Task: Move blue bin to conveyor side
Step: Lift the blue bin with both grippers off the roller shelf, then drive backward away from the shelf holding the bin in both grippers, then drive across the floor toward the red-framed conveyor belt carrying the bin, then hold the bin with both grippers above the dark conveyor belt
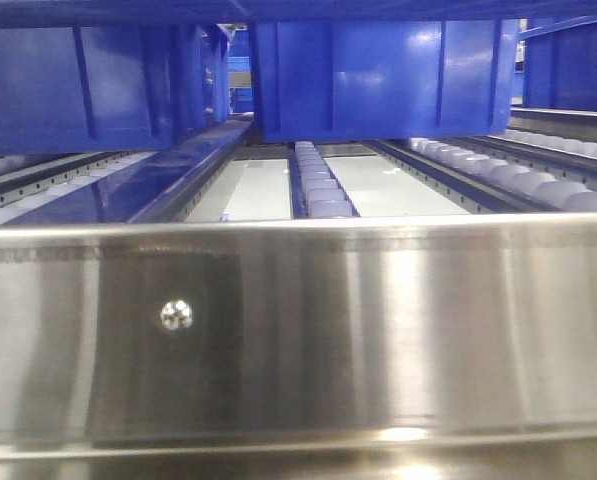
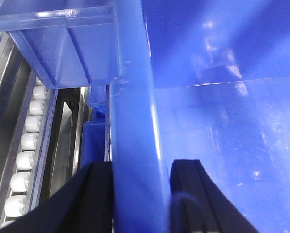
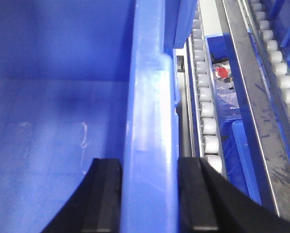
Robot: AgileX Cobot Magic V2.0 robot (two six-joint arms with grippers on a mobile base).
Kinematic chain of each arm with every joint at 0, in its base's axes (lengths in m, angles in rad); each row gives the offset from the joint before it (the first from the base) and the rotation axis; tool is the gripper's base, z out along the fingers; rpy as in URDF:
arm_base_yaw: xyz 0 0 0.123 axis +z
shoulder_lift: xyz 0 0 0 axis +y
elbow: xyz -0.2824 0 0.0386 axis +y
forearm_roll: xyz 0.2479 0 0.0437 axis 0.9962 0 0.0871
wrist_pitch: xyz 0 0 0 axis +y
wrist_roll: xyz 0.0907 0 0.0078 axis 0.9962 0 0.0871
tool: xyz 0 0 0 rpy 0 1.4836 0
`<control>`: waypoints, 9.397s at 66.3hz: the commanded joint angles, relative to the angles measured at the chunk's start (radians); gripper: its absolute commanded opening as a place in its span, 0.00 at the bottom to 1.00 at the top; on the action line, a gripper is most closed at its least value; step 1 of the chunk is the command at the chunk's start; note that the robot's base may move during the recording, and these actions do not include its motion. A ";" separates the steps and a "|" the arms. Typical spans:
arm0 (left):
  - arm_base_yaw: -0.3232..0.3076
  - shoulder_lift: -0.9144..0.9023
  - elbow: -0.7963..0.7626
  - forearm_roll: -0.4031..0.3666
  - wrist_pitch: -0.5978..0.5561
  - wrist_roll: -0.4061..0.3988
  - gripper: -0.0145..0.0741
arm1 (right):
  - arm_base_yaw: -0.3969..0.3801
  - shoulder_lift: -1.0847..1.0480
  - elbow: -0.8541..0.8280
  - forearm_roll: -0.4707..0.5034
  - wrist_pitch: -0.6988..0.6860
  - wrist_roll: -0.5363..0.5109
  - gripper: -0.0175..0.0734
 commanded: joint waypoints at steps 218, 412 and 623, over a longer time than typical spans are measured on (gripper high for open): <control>-0.012 -0.018 -0.023 -0.022 -0.090 0.005 0.15 | 0.003 -0.010 -0.015 -0.008 -0.109 -0.012 0.12; -0.012 -0.018 -0.023 -0.016 -0.091 0.005 0.15 | 0.003 -0.010 -0.015 -0.008 -0.109 -0.012 0.12; -0.012 -0.013 -0.023 0.065 -0.094 0.005 0.15 | 0.003 -0.010 -0.015 -0.008 -0.109 -0.012 0.12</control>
